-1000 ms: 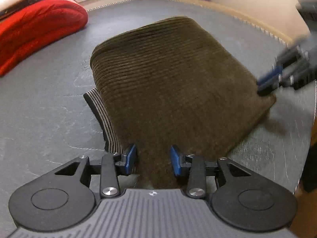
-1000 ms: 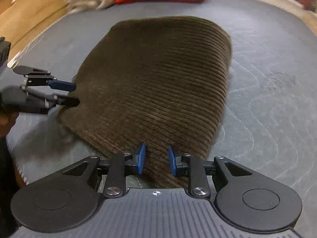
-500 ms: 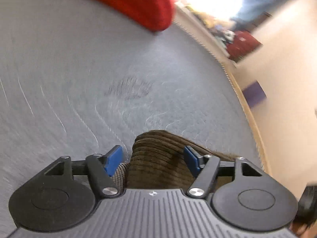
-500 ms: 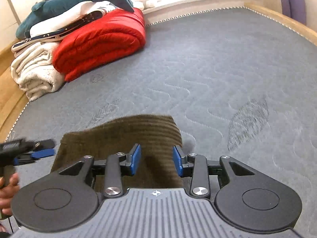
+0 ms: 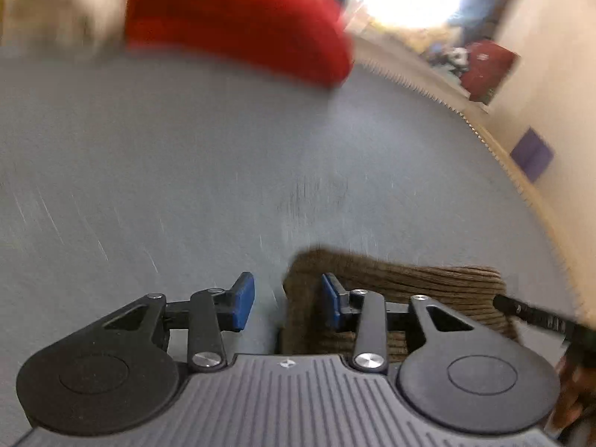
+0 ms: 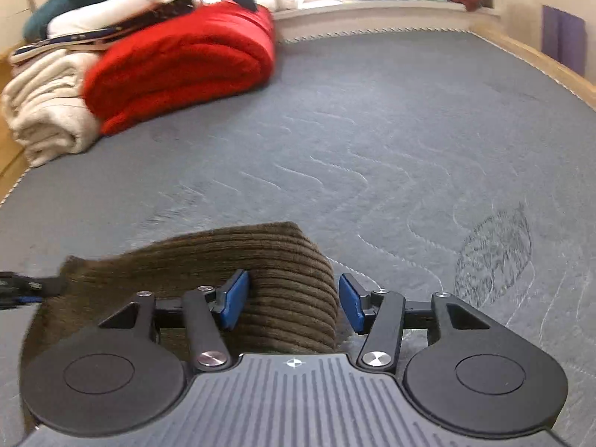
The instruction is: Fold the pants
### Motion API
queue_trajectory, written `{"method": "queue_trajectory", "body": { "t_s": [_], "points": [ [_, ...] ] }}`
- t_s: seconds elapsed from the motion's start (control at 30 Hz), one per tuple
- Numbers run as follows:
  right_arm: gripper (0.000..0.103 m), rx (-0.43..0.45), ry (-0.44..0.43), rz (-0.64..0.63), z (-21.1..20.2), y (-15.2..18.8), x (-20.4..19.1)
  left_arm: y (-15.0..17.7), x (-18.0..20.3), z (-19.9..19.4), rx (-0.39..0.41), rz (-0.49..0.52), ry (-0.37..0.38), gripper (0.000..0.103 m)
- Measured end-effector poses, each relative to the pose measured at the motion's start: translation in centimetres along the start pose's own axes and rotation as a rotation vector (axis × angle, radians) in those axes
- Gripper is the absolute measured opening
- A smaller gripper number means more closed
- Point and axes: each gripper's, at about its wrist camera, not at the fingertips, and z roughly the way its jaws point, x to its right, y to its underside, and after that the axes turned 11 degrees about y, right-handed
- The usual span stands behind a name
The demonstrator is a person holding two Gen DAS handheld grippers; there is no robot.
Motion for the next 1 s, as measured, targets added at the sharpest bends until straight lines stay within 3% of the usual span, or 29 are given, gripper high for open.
{"method": "queue_trajectory", "body": {
  "t_s": [0.03, 0.1, 0.13, 0.2, 0.33, 0.43, 0.5, 0.57, 0.63, 0.7, 0.77, 0.87, 0.93, 1.0],
  "points": [
    [0.054, -0.004, 0.02, 0.002, 0.3, 0.1, -0.1, 0.3, 1.3, -1.2, 0.032, 0.076, 0.015, 0.043],
    [0.052, -0.002, 0.039, -0.021, 0.7, 0.1, -0.6, 1.4, 2.8, -2.6, 0.032, 0.126, 0.069, 0.041],
    [0.052, 0.001, 0.049, -0.042, 0.8, 0.1, -1.0, 2.6, 3.0, -2.2, -0.019, 0.137, 0.091, 0.038],
    [0.052, 0.01, 0.071, -0.074, 1.2, 0.2, -1.4, 5.1, 2.7, 0.3, -0.171, 0.183, 0.045, 0.037],
    [0.054, -0.023, 0.064, -0.03, 1.5, 0.3, -0.9, 6.1, 3.6, -2.7, -0.125, 0.237, 0.005, 0.037],
    [0.052, -0.042, 0.089, 0.009, -0.4, -0.3, -1.0, 6.2, 4.9, -6.0, -0.052, 0.248, 0.057, 0.039],
    [0.052, -0.03, 0.039, -0.013, -3.1, -0.2, -1.5, 7.4, 5.5, -6.7, -0.044, 0.26, 0.089, 0.039],
    [0.051, -0.006, -0.001, -0.084, -6.3, 0.9, -2.7, 9.7, 4.9, -6.3, -0.087, 0.26, 0.09, 0.04],
    [0.052, -0.007, -0.007, -0.169, -8.6, 3.0, -3.8, 12.9, 3.7, -3.9, -0.244, 0.235, 0.045, 0.041],
    [0.052, -0.068, -0.001, -0.229, -9.9, 6.3, -4.4, 14.6, 3.9, -4.4, -0.2, 0.283, 0.03, 0.042],
    [0.054, -0.135, 0.044, -0.25, -10.3, 9.9, -4.1, 14.7, 4.3, -5.5, -0.205, 0.266, 0.042, 0.044],
    [0.055, -0.093, 0.081, -0.194, -11.6, 12.6, -2.9, 14.4, 4.1, -8.1, -0.192, 0.215, 0.075, 0.061],
    [0.06, -0.119, 0.097, -0.1, -12.1, 12.6, -2.0, 14.7, 4.5, -10.8, -0.147, 0.248, 0.063, 0.083],
    [0.065, -0.143, 0.127, -0.042, -12.7, 13.0, -1.6, 14.8, 5.5, -13.9, -0.082, 0.279, 0.056, 0.088]
  ]
}}
